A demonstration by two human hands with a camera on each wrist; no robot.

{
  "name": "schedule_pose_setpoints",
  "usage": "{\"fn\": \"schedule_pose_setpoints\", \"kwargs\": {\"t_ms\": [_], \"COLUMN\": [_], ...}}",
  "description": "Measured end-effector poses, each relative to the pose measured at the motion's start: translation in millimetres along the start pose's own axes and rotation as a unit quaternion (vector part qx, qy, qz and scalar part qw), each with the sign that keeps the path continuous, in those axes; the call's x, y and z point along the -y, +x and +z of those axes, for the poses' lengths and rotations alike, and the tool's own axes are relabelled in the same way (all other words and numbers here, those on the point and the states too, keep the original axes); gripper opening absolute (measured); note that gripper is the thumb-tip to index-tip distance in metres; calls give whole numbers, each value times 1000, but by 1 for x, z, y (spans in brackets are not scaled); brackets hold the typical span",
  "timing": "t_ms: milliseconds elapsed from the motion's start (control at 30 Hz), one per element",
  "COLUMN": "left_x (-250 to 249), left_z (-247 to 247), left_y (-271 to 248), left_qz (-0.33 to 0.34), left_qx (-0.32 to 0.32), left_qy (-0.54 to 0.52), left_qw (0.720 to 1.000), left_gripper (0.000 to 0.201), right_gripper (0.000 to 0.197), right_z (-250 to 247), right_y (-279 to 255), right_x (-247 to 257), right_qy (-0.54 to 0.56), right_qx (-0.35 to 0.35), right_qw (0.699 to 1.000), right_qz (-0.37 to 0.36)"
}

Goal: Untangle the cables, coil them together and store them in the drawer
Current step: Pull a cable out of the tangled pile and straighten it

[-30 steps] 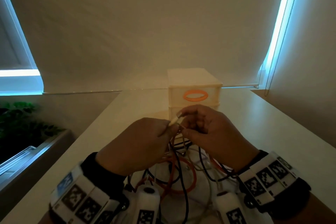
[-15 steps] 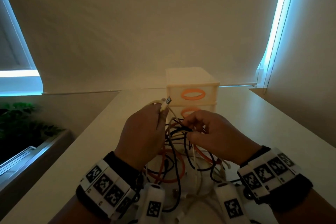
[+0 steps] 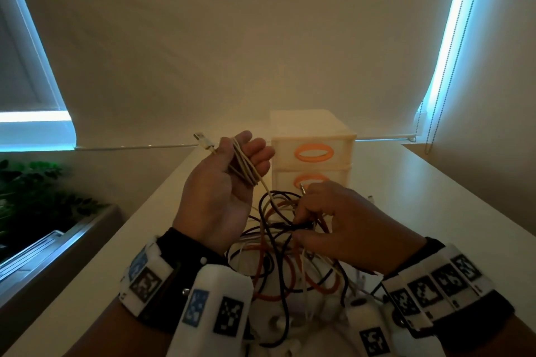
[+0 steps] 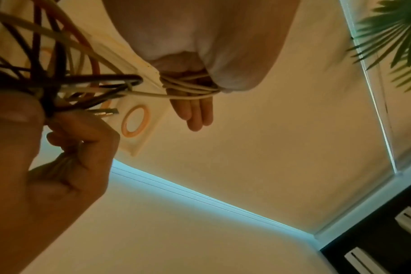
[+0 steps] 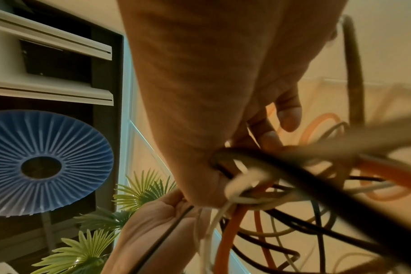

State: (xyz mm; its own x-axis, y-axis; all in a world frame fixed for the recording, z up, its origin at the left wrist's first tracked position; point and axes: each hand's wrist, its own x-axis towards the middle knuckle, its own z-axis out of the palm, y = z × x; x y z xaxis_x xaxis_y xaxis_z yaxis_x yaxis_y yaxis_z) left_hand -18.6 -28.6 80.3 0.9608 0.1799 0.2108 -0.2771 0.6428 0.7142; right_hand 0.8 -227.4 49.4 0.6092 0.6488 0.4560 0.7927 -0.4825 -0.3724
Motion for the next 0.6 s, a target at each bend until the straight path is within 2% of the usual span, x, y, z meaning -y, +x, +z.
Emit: {"fn": "schedule_pose_setpoints", "kwargs": {"t_ms": [133,267,467,533,600], "left_x": [6,15,-27,-29,-20], "left_z": [2,3,-7,-8,-6], "left_y": [3,3,12,11,8], "left_qz": [12,-11,89,94,72], "left_qx": [-9,11,-14,-14,-15], "left_qy": [-4,14,-74,-82,-67], "left_qw": [1000,1000,993,992,995], "left_gripper": [39,40,29,33,38], "right_gripper": [24,32,40,43,51], "right_z": [-1,6,-1,2,5], "right_y": [-1,1,-2,-2,-1], "right_x": [-1,2,-5,-9,-11], "right_qy": [-33,-65,-94,-66,-45], "right_qx": [9,24,9,13,3], "right_qw": [999,997,995,997,998], "right_qz": [-11,-22,24,41,44]}}
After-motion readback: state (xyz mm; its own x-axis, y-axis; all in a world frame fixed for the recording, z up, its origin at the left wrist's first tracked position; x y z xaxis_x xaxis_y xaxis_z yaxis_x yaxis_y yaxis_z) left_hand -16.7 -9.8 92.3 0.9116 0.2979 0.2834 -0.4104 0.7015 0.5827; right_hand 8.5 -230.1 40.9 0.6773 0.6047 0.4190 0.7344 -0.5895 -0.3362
